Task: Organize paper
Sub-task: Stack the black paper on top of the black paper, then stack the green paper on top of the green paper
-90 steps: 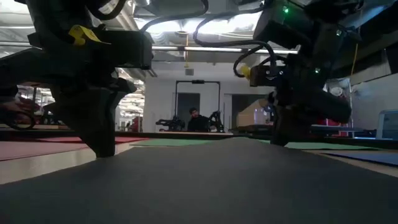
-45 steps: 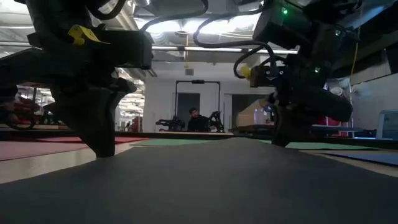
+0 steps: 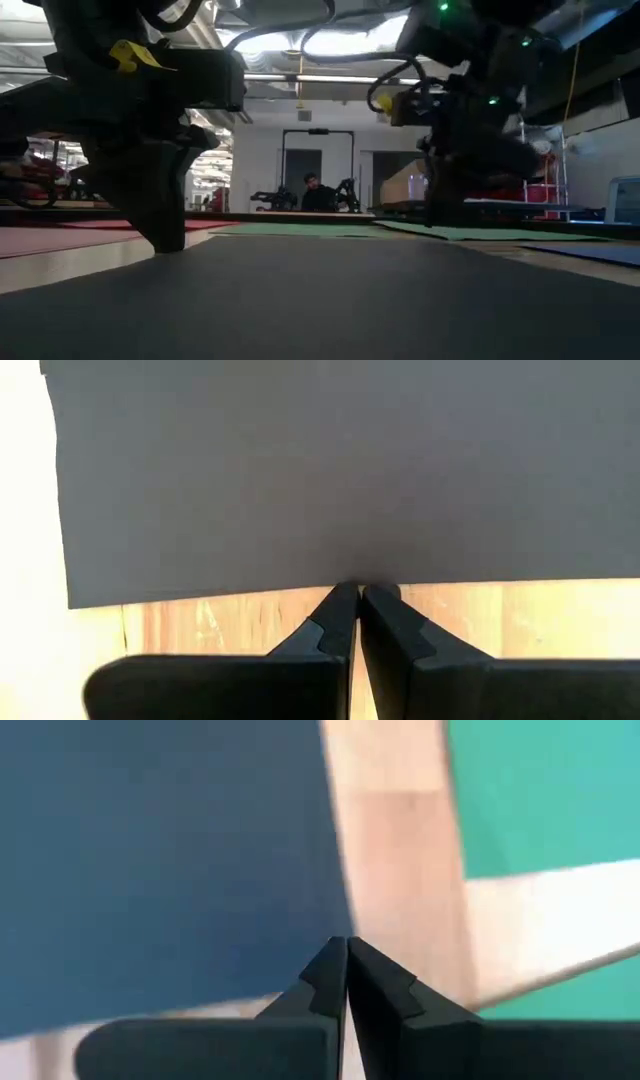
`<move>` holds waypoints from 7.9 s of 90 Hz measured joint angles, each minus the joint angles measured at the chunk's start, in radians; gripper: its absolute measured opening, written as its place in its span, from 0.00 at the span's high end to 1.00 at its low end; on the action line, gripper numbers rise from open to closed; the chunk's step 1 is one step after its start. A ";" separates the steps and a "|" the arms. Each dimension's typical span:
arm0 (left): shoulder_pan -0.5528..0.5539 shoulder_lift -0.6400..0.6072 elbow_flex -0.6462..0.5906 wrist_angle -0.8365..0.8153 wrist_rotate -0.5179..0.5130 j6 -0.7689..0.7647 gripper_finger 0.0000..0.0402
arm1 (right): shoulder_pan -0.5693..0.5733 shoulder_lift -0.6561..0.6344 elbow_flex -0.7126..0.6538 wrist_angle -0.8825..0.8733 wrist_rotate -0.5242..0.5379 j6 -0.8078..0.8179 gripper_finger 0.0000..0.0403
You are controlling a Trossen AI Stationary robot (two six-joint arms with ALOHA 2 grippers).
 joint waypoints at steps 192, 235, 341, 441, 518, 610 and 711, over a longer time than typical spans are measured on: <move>-0.019 -0.047 0.033 -0.071 0.002 -0.039 1.00 | -0.071 0.031 -0.023 0.051 -0.226 -0.055 1.00; -0.016 -0.076 0.051 -0.087 -0.030 -0.052 1.00 | -0.072 0.031 -0.023 0.049 -0.244 -0.058 1.00; -0.016 -0.078 0.053 -0.090 -0.033 -0.059 1.00 | -0.071 0.026 -0.024 0.043 -0.303 -0.059 1.00; 0.020 -0.079 0.053 -0.092 -0.037 0.042 1.00 | -0.071 -0.062 -0.092 -0.179 0.072 -0.030 0.55; 0.080 -0.079 0.053 -0.105 -0.037 0.147 1.00 | -0.116 -0.060 -0.114 -0.101 0.052 -0.109 0.99; 0.079 -0.078 0.052 -0.106 -0.037 0.132 1.00 | -0.125 -0.066 -0.141 -0.001 0.091 -0.076 0.54; 0.056 -0.078 0.052 -0.139 -0.040 0.101 1.00 | -0.097 -0.058 0.013 -0.032 -0.014 -0.105 1.00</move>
